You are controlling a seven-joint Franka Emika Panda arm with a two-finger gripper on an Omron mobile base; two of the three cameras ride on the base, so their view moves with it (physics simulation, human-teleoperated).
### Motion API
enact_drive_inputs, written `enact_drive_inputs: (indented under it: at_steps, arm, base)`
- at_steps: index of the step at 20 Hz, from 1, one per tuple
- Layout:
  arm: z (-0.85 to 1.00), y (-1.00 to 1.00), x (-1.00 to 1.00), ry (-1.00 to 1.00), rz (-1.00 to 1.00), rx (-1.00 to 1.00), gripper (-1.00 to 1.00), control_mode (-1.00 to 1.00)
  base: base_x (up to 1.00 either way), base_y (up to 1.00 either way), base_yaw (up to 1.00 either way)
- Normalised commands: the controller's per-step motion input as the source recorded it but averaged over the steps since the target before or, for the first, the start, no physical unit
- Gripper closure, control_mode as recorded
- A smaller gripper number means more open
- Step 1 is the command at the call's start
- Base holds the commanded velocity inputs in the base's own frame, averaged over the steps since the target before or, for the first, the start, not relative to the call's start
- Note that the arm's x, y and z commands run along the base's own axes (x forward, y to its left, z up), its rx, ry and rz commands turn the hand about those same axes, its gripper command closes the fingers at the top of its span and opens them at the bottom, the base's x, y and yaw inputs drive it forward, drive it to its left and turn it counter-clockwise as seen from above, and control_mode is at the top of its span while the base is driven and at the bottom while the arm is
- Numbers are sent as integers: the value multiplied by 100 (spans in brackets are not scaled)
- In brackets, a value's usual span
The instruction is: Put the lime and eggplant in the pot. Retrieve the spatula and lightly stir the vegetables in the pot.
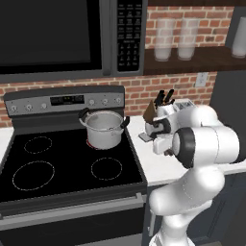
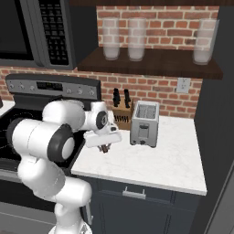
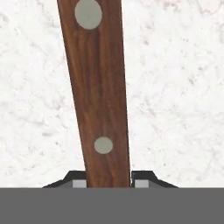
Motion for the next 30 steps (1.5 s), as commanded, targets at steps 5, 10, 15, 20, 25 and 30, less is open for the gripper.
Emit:
enact_drive_inputs:
  at_steps: [5, 10, 15, 20, 25, 30]
  arm:
    - [100, 18, -35, -17, 28, -25, 100, -100]
    - [100, 16, -11, -13, 32, -49, 100, -100]
    - [100, 0, -4, -8, 24, -45, 100, -100]
    - [100, 24, 2, 0, 16, -43, 100, -100]
    - [100, 62, 0, 0, 14, -45, 100, -100]
    - [62, 66, 53, 3, 8, -49, 100, -100]
  base:
    - [0, 0, 0]
    - [0, 0, 0]
    - [0, 0, 0]
    - [0, 0, 0]
    - [0, 0, 0]
    - [0, 0, 0]
